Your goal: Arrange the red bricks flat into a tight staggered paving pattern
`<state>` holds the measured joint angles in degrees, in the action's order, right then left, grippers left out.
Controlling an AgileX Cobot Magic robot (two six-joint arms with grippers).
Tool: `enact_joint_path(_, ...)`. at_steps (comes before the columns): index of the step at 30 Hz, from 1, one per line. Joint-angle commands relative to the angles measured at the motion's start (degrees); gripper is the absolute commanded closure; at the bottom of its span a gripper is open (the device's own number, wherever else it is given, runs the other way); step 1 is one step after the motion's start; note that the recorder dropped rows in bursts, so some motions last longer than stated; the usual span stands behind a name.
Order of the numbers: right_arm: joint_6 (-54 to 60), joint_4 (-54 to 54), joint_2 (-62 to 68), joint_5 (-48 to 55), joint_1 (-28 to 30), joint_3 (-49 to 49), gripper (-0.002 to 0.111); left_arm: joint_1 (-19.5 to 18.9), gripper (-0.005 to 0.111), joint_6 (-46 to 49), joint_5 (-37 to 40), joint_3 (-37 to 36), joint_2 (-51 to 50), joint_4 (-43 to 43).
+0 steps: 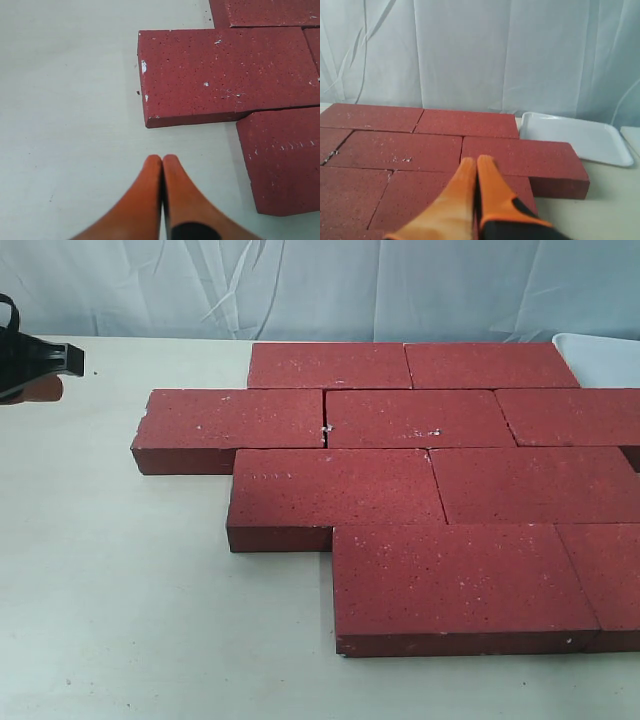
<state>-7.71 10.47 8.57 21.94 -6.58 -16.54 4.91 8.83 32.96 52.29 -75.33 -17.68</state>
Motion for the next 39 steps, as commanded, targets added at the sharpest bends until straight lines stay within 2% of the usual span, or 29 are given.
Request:
enact_joint_path(1, 0.0, -2.7, -0.2, 4.0, 0.2, 0.4, 0.109, 0.4, 0.107, -0.2, -0.5, -0.2, 0.3, -0.3)
enact_joint_path(32, 0.8, -4.6, -1.8, 4.0, 0.2, 0.3, 0.109, 0.4, 0.107, 0.2, -0.4, -0.2, 0.3, -0.9)
enact_joint_path(39, 4.9, -4.8, -4.7, 3.8, 0.2, 0.3, 0.109, 0.4, 0.107, 0.2, -0.4, -0.2, 0.3, -0.9)
